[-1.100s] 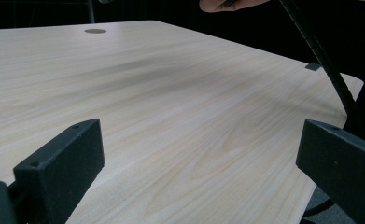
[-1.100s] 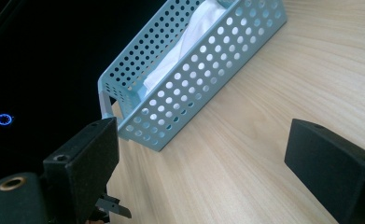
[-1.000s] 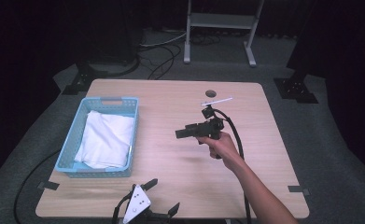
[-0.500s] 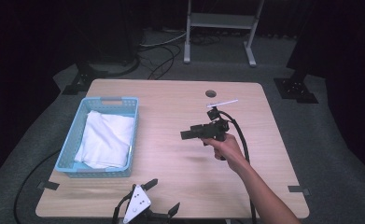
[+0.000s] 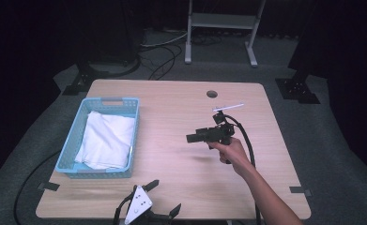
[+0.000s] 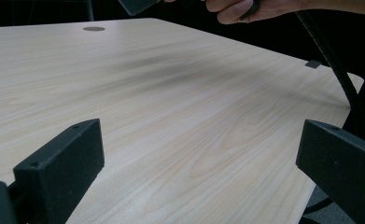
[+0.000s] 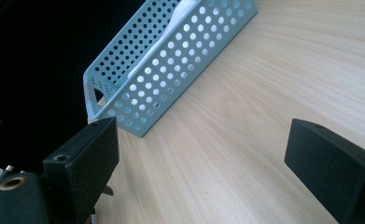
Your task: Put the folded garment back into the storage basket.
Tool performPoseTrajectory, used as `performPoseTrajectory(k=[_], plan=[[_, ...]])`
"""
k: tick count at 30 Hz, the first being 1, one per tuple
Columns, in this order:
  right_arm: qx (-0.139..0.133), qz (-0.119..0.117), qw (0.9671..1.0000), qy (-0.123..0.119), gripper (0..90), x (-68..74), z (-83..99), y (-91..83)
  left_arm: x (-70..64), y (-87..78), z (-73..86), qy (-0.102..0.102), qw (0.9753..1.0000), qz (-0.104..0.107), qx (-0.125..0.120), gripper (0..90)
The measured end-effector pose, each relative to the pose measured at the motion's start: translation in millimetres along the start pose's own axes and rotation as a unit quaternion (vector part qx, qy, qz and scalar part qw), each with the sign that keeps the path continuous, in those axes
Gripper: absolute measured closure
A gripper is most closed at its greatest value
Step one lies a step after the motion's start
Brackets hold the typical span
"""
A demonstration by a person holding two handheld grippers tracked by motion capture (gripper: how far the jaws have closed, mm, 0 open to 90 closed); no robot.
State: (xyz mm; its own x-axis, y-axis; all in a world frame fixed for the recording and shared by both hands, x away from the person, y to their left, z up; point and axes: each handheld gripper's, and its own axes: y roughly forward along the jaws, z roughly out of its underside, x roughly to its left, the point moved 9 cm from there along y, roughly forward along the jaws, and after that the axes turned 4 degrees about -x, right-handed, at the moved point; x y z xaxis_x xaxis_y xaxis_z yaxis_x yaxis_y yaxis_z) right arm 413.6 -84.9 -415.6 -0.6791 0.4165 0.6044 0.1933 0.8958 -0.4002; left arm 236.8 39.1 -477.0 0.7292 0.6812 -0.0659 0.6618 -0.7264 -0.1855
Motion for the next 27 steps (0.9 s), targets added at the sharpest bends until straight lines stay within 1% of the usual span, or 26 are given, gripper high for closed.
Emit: performPoseTrajectory(k=[7, 14, 20, 27], plan=[[0.004, 0.005, 1.0, -0.004, 10.0, -0.4, 3.2, -3.6, 0.3, 0.0, 0.3, 0.0, 1.0, -0.001, 0.001, 0.6], [0.001, 0.01, 0.9999, -0.01, 10.0, -2.7, 7.8, -7.2, -0.6, 0.4, 0.7, 0.0, 1.0, 0.001, 0.002, 0.6], [0.0, 0.012, 0.9999, -0.003, 9.9, -7.3, 15.9, -10.5, -1.1, 0.5, 0.6, 0.0, 1.0, 0.001, 0.002, 0.6], [-0.004, 0.014, 0.9999, -0.004, 10.0, -10.7, 24.3, -16.3, -1.5, 0.7, 1.1, 0.0, 1.0, 0.001, 0.003, 0.6]])
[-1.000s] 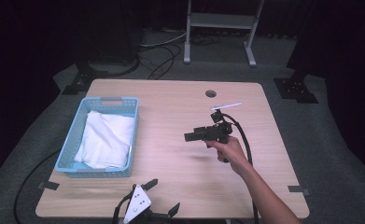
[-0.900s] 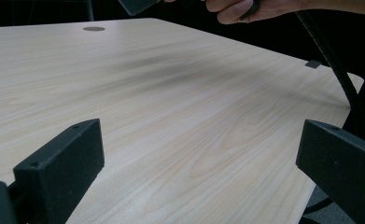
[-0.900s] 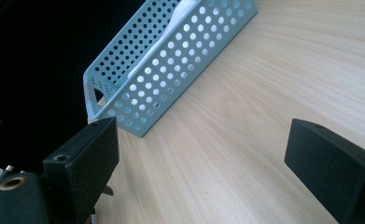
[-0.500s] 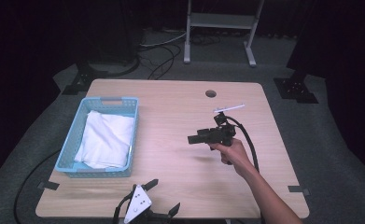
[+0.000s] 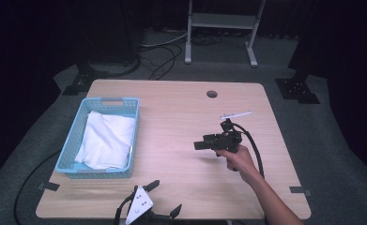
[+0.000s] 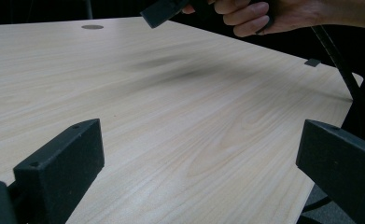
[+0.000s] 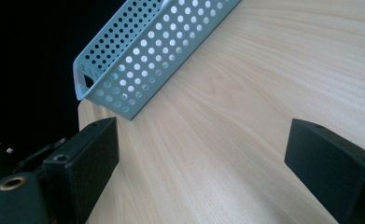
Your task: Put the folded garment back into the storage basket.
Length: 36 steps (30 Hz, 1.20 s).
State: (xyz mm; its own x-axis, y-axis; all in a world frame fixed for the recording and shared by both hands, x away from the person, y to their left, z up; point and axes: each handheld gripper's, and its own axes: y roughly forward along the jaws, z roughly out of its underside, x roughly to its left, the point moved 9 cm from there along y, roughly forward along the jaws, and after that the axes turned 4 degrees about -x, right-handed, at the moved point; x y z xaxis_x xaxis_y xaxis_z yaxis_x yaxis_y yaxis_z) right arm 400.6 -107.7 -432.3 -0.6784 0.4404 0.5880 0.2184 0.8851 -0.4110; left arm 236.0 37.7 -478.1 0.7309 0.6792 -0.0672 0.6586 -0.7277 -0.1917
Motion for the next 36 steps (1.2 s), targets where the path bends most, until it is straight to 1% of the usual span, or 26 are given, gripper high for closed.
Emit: performPoseTrajectory(k=[5, 15, 19, 28, 33, 36], plan=[[0.003, 0.003, 1.0, -0.005, 10.0, 0.4, 5.0, -3.2, 0.0, 0.2, 0.3, 0.0, 1.0, 0.0, 0.0, 0.6], [0.002, 0.009, 0.9999, -0.014, 10.0, -0.4, 8.3, -7.4, 0.2, -0.1, 0.2, 0.0, 1.0, -0.001, 0.0, 0.6], [-0.006, 0.008, 0.9999, -0.012, 10.0, -0.4, 9.7, -9.7, 0.0, 0.0, 0.2, 0.001, 1.0, 0.0, 0.001, 0.6], [-0.017, 0.015, 0.9997, -0.008, 10.0, -6.7, 19.3, -18.8, -0.6, 0.5, 0.7, 0.002, 1.0, -0.001, 0.001, 0.6], [-0.02, 0.018, 0.9996, -0.004, 10.0, -10.1, 24.9, -23.8, -0.8, 0.6, 0.8, 0.002, 1.0, -0.001, 0.001, 0.6], [-0.019, 0.02, 0.9996, -0.007, 10.0, -10.6, 26.1, -25.6, -0.8, 0.7, 0.9, 0.002, 1.0, -0.001, 0.002, 0.6]])
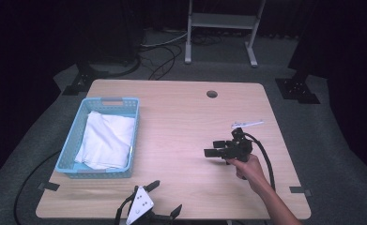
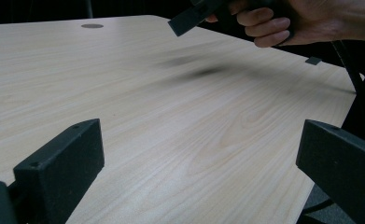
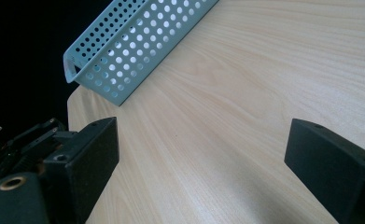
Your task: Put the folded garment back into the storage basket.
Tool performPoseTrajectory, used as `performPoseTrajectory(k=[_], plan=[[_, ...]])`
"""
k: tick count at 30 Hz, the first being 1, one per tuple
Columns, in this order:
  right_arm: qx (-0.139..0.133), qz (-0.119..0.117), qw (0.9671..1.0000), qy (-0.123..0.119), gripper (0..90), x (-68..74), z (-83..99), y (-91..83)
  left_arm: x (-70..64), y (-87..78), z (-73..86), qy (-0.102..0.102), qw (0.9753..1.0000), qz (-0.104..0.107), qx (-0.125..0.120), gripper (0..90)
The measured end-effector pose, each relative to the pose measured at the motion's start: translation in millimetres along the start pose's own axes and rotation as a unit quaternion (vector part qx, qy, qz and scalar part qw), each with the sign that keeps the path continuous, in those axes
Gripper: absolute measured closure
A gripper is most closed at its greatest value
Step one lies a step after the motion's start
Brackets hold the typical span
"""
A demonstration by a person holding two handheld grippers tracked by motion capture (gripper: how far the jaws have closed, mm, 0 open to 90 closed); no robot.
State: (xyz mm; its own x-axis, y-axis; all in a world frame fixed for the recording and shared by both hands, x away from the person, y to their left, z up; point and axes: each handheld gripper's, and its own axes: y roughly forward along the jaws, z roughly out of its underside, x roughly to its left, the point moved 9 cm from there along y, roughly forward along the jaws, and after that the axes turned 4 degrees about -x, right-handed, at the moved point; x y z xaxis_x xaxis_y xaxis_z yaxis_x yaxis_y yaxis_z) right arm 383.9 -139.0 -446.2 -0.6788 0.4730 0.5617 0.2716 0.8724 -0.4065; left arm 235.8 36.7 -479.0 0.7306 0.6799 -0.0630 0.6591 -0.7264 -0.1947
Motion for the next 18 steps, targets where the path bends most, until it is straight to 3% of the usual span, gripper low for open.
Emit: performPoseTrajectory(k=[9, 18], plan=[[0.001, 0.008, 0.9998, -0.02, 10.0, 4.0, 0.6, -2.5, 0.7, -0.5, -0.1, -0.001, 1.0, -0.002, 0.0, 0.6], [0.002, 0.009, 0.9998, -0.02, 10.0, 3.2, 3.6, -7.7, 0.4, -1.0, -0.9, 0.002, 1.0, -0.002, -0.001, 0.6]])
